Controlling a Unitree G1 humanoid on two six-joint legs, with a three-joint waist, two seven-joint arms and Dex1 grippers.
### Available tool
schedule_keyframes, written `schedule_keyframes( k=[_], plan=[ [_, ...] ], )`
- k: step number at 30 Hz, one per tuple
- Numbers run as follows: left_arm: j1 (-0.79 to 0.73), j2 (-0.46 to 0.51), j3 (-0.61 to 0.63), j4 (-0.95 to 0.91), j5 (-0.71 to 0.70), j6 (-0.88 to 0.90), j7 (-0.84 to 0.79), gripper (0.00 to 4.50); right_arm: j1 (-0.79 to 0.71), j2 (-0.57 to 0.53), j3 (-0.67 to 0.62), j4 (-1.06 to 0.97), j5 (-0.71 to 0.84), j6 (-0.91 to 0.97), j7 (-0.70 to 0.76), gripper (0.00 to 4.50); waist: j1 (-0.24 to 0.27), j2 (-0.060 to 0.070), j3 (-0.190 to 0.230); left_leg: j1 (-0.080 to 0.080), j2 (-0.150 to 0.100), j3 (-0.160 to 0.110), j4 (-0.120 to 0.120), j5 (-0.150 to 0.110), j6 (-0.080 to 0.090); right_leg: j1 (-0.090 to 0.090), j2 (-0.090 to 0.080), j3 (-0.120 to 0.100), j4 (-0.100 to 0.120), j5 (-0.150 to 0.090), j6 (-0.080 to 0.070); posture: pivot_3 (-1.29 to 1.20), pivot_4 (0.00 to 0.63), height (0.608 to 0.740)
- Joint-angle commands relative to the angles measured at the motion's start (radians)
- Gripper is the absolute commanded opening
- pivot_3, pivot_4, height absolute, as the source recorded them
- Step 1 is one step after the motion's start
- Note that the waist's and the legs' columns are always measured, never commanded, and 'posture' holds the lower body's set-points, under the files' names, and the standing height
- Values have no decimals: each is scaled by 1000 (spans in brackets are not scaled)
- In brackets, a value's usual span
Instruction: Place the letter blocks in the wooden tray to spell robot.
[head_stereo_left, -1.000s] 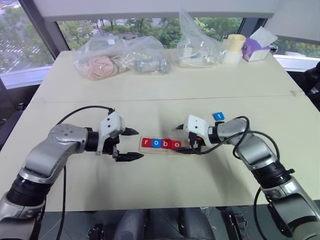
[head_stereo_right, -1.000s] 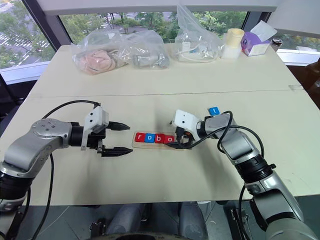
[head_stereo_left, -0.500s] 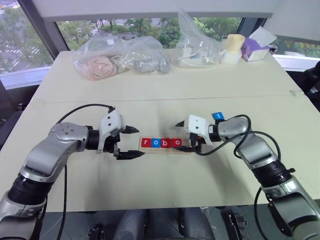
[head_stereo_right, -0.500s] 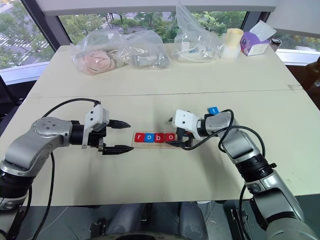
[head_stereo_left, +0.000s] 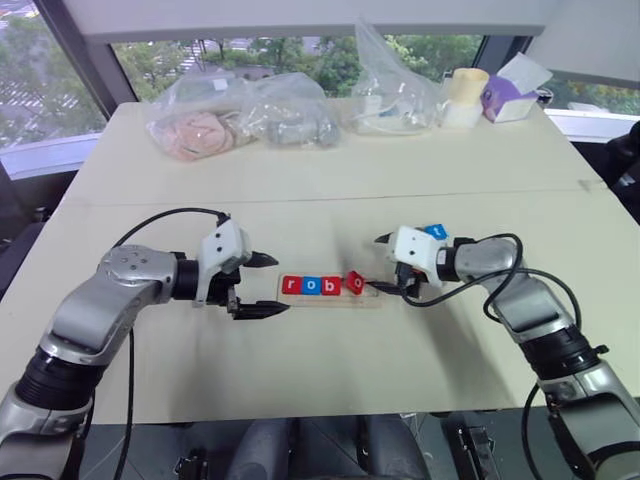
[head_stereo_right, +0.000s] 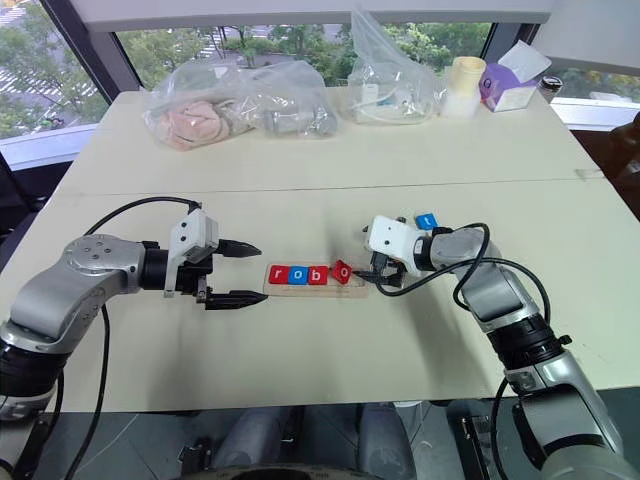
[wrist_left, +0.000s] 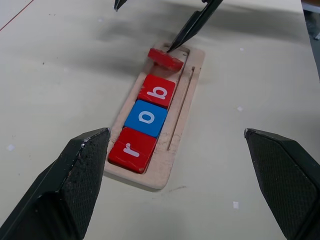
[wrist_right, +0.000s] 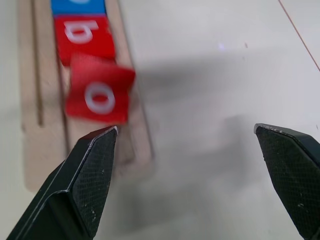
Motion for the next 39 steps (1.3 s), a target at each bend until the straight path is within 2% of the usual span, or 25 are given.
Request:
schedule_keyframes(
  k=[1, 10, 16, 25, 29, 39],
  plan=[
    [-7, 2, 9, -16, -5, -7, -3, 4500, -7, 6, -16, -7, -3, -25, -11, 4457, 1, 0, 0, 0, 0, 0, 0, 0, 0, 0, 0, 0, 0, 0, 0, 0, 150, 740],
    [-7, -2, 7, -18, -6, -2, 3, 4500, -6, 43, -17, -37, 17, 4, -16, 4457, 2, 0, 0, 0, 0, 0, 0, 0, 0, 0, 0, 0, 0, 0, 0, 0, 150, 740],
    [-7, -15, 2, -21, -5, 0, 9, 4500, -29, 48, -6, 17, -6, -53, -16, 4457, 1, 0, 0, 0, 0, 0, 0, 0, 0, 0, 0, 0, 0, 0, 0, 0, 150, 740],
    [5, -15, 11, -28, -8, 4, 19, 4500, -64, 5, -31, 57, -22, -102, 16, 4457, 1, 0, 0, 0, 0, 0, 0, 0, 0, 0, 0, 0, 0, 0, 0, 0, 150, 740],
    [4, -18, 11, -25, -9, 5, 22, 4500, -127, 49, -51, 117, 3, -85, -9, 4457, -1, 0, 0, 0, 0, 0, 1, 0, -1, 0, 0, 0, 0, 1, -1, 0, 150, 740],
    [4, -31, 7, -27, -7, 8, 33, 4500, -164, 133, 8, 230, -3, -152, 38, 4457, 2, 0, 0, 0, 0, 0, 0, 1, -1, 1, 1, 0, 1, 1, 0, 0, 150, 740]
  ],
)
